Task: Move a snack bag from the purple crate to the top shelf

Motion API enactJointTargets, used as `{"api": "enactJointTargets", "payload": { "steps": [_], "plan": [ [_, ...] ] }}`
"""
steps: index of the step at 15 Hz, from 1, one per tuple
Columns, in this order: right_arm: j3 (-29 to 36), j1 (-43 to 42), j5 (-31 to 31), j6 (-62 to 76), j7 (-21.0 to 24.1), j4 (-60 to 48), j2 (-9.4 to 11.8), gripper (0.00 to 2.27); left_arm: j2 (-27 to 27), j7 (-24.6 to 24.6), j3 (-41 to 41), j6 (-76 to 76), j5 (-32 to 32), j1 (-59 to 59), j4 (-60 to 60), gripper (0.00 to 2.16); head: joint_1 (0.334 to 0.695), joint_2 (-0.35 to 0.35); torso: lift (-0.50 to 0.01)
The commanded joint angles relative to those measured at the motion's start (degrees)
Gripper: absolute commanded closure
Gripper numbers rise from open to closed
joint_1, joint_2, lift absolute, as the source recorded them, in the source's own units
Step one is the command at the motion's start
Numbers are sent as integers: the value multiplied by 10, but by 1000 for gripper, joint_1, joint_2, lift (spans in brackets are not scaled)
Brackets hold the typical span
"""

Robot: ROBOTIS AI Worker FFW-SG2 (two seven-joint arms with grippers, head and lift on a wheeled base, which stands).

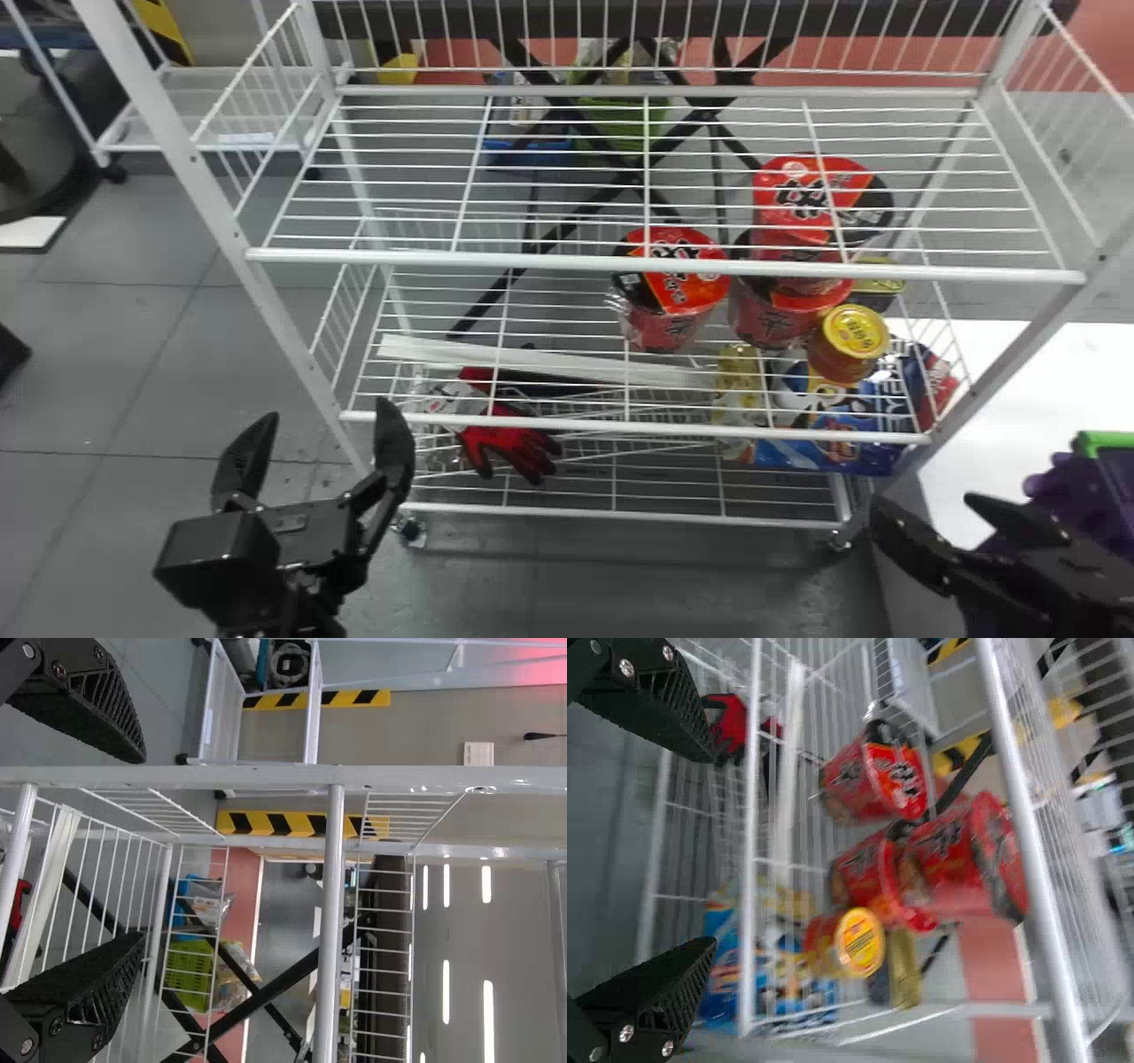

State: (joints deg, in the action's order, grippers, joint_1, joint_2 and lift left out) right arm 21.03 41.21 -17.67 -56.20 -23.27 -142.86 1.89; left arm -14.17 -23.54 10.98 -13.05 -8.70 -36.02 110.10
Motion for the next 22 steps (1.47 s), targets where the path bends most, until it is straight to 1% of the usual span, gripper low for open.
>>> {"api": "enactJointTargets", "payload": {
  "steps": [1,2,4,6,7,8,10,11,12,13,14,16,17,18,19,20,22],
  "plan": [
    [67,5,-69,-155,-7,-63,-1,83,-2,0,0,0,-1,1,-1,110,695,-27,-452],
    [97,4,-95,-218,-19,-85,-1,83,-3,-1,0,0,-2,1,-1,110,695,-31,-452],
    [144,-6,-126,-336,-27,-118,-6,80,-4,-2,0,-2,-3,1,-1,110,695,-29,-452],
    [195,-10,-163,-339,-27,-134,-9,80,-5,-1,0,0,-3,1,-1,110,695,-28,-452],
    [241,-25,-200,-339,-34,-143,-13,80,-5,0,1,0,-3,1,-1,110,695,-36,-452],
    [296,-53,-236,-339,-57,-149,-18,80,-5,1,1,0,-3,1,-1,110,695,-47,-452],
    [405,-109,-313,-339,-65,-154,-19,80,-5,2,3,0,-3,2,-1,110,695,-83,-452],
    [452,-133,-338,-339,-65,-154,-19,80,-4,2,3,0,-3,2,-1,110,695,-101,-452],
    [477,-143,-345,-339,-65,-154,-19,80,-5,2,4,0,-3,3,-1,110,695,-128,-452],
    [500,-144,-354,-339,-65,-154,-15,80,-5,2,4,0,-3,3,-2,110,695,-150,-452],
    [517,-146,-358,-339,-63,-153,-8,80,-5,2,5,0,-3,5,-5,110,695,-195,-452],
    [553,-150,-379,-339,-52,-153,7,80,-5,2,8,0,-3,8,-9,110,695,-229,-452],
    [580,-151,-402,-339,-41,-150,15,80,-5,2,8,0,-3,9,-10,110,695,-263,-452],
    [614,-155,-438,-339,-40,-140,23,80,-5,2,8,0,-4,10,-13,110,695,-278,-452],
    [651,-160,-482,-339,-44,-114,36,80,-5,2,8,0,-4,13,-17,110,695,-292,-452],
    [669,-162,-500,-339,-46,-92,48,80,-5,2,9,0,-5,15,-20,110,695,-303,-452],
    [684,-162,-498,-339,-49,-82,50,80,-5,3,11,0,-10,21,-27,110,695,-341,-452]
  ]
}}
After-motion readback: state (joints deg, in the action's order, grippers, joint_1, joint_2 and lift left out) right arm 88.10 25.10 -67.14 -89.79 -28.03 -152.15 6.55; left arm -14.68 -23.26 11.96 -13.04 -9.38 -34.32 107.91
